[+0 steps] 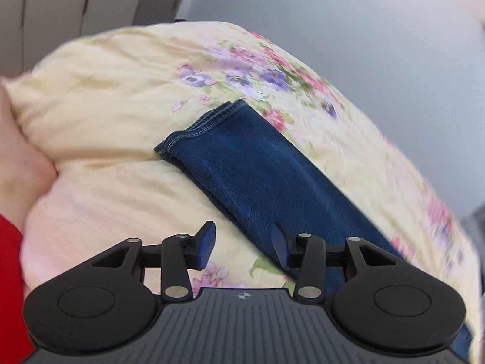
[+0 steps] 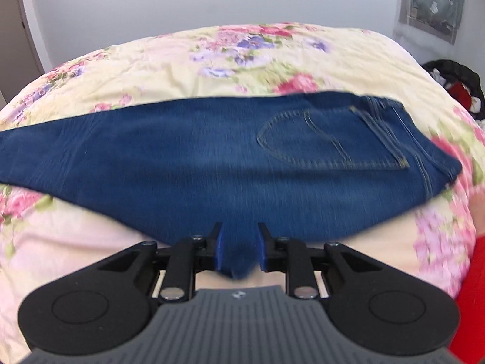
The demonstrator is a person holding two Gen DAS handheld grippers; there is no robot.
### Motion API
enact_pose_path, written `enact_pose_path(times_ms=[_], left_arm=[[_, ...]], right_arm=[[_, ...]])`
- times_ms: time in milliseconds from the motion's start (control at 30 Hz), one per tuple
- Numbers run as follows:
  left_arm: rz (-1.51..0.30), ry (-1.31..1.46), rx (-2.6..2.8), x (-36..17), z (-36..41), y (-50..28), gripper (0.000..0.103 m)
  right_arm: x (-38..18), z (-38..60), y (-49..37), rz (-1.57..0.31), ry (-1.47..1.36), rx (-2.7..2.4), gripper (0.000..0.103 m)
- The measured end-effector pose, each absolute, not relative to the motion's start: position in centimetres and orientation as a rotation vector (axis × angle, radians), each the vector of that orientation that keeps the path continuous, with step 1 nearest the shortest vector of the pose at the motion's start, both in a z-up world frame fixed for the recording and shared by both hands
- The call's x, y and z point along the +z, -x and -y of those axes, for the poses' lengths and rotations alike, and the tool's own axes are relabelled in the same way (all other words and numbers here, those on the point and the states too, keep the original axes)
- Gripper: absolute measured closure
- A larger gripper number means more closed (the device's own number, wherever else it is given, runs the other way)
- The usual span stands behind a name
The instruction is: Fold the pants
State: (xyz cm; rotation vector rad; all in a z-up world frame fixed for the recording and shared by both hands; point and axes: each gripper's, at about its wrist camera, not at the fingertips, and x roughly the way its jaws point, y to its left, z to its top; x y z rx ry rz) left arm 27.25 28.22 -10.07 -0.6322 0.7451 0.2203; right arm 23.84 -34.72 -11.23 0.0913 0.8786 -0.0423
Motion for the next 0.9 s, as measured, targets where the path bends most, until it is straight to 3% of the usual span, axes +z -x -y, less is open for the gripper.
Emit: enact_pose_path(times_ms=[233, 600, 700, 733, 800, 900], left_arm=[[-0.698, 0.928, 0.247, -14.6, -32.0, -28.6, 0.051], [-0.634, 0.887, 0.310, -17.2, -34.0, -32.8, 0.053], [-0.631, 0.838, 0.339, -17.1, -34.5, -33.4, 0.064], [-0.631, 0.815, 0.349, -17.0, -34.7, -33.5, 0.074], [-0.626, 0.736, 0.384, -16.5, -34.7, -33.9, 0.084], [-0.654, 0.675, 0.411, -15.7, -34.6, -34.4, 0.085]], right_arm=[[-14.9, 34.3, -32.4, -0.957, -0.111, -0.020, 0.091], [-16.5, 33.3, -43.4, -0.980, -0.050, -0.016, 0.091], [-17.0, 33.0, -46.0, -0.982, -0.033, -0.023, 0.091], [-17.2, 33.0, -46.9, -0.982, -0.035, -0.029, 0.091], [-17.5, 32.9, -48.1, -0.985, -0.046, -0.042, 0.091], [-17.6, 32.4, -49.2, -0.997, -0.029, -0.057, 0.091]])
